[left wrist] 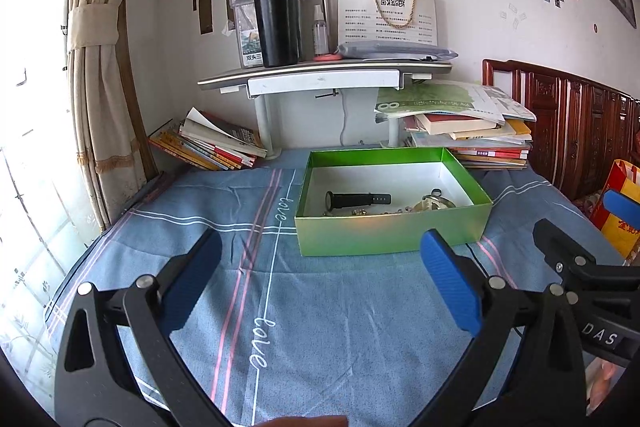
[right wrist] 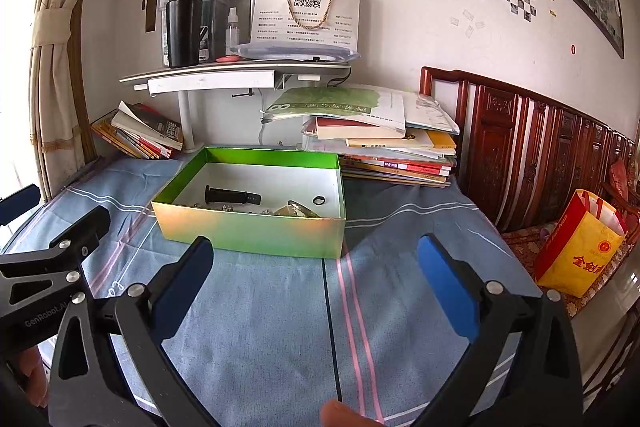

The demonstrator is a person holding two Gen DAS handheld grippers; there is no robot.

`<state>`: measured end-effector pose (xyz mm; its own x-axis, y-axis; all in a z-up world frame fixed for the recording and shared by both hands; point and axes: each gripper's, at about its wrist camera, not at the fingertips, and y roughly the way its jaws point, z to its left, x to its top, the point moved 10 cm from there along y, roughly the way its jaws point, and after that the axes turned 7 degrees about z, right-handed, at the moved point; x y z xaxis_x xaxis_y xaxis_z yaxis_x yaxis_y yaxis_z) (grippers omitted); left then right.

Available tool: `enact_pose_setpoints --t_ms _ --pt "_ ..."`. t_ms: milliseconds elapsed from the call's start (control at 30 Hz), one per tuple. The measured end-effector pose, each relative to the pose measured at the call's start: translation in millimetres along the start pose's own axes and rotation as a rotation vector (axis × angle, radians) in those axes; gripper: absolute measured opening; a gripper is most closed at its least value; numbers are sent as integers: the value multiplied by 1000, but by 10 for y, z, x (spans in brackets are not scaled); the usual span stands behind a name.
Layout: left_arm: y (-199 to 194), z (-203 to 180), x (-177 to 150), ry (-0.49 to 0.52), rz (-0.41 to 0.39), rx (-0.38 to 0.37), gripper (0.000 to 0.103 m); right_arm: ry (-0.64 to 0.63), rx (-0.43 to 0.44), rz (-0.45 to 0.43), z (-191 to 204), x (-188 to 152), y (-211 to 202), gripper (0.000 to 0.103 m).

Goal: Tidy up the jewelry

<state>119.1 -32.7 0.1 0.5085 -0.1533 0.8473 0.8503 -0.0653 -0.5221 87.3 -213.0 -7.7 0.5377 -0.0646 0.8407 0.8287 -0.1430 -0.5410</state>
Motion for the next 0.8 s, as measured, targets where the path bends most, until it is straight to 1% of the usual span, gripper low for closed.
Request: enact_pose_setpoints --t_ms 800 --pt "24 20 -49 3 12 1 99 0 4 4 13 -32 1 100"
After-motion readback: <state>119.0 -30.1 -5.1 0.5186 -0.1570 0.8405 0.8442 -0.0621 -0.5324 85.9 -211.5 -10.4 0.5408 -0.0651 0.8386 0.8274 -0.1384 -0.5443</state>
